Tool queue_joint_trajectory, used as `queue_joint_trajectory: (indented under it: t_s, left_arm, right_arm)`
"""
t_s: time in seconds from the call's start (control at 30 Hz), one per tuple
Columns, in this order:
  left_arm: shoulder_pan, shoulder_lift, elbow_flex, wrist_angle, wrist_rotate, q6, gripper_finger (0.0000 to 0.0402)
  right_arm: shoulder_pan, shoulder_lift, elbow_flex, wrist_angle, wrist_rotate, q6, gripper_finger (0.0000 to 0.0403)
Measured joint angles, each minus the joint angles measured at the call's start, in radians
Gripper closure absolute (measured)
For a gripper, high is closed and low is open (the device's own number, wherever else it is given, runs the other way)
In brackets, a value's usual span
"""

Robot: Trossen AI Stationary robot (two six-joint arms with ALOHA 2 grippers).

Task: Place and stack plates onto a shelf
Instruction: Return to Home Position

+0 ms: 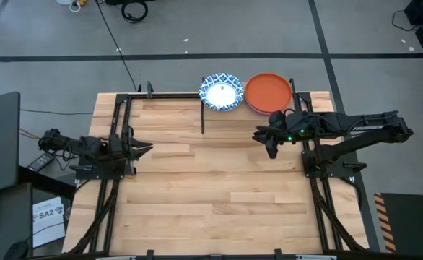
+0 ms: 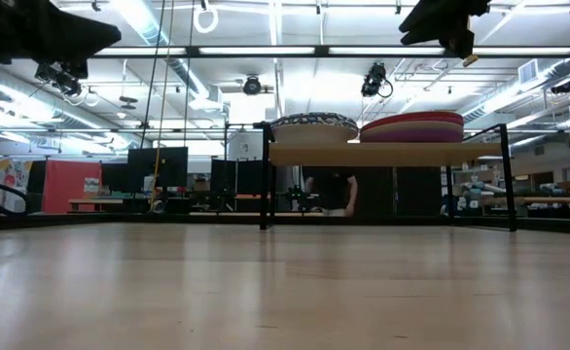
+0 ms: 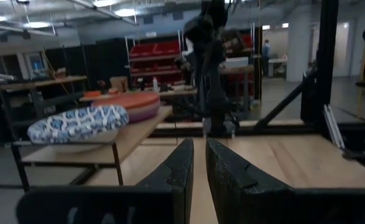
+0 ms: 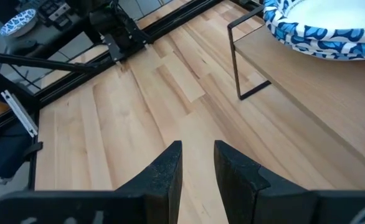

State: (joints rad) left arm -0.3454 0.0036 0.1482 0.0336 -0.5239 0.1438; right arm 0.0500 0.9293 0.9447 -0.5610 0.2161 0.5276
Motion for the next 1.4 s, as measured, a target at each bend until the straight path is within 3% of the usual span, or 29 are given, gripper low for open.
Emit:
queue_joint_trajectory:
  t_s: [0.23, 0.63, 0.97, 1.4]
  left_arm:
    - [0.000, 0.001, 0.000, -0.068, -0.017, -0.048, 0.0354]
    - [0.000, 0.001, 0.000, -0.077, -0.018, -0.081, 0.0354]
    - [0.000, 0.001, 0.000, -0.075, -0.018, -0.080, 0.0354]
    - [0.024, 0.001, 0.000, -0.075, -0.018, -0.013, 0.0354]
  right_arm:
    - [0.037, -0.050, 0.000, 0.004, -0.001, -0.051, 0.0305]
    - [0.115, -0.296, -0.017, -0.025, 0.000, -0.233, 0.0305]
    - [0.141, -0.449, -0.321, 0.143, -0.001, -0.296, 0.0305]
    - [0.103, -0.594, -0.686, 0.604, -0.080, -0.401, 0.0305]
